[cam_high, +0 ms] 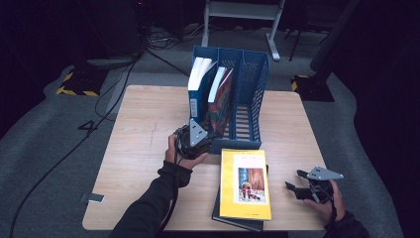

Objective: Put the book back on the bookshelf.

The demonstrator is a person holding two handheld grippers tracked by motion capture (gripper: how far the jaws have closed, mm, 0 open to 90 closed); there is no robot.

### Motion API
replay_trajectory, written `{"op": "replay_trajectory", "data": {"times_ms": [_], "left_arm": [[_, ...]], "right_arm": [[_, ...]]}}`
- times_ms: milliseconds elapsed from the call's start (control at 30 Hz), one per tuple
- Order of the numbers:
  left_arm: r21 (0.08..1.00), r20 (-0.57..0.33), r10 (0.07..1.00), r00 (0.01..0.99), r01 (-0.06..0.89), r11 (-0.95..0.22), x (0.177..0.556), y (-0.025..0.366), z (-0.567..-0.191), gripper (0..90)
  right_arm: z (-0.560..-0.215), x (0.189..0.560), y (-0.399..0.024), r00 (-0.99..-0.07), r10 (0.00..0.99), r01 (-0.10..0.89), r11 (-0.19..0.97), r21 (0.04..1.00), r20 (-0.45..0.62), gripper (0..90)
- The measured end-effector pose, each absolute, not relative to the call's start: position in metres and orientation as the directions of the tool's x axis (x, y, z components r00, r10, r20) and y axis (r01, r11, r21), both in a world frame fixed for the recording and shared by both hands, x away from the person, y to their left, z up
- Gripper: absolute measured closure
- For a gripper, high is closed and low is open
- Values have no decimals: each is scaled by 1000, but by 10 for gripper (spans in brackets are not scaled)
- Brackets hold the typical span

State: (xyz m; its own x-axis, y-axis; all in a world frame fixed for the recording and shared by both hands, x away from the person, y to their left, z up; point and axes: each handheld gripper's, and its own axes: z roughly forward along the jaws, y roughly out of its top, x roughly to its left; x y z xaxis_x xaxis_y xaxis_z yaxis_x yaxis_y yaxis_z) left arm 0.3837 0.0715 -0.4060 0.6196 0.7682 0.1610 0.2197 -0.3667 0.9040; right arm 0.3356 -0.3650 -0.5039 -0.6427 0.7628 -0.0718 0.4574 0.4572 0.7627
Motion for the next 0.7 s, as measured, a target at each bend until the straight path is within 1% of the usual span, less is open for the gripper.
{"op": "replay_trajectory", "data": {"times_ms": [467,700], "left_arm": [[839,181,684,706,252,-482,353,106,-433,416],[797,189,640,744,264,-543,340,119,-448,400]], "right_arm": [[-504,335,-365,-639,767,464,453,761,-67,292],[-504,335,-365,-639,766,463,455,761,-69,293]]}}
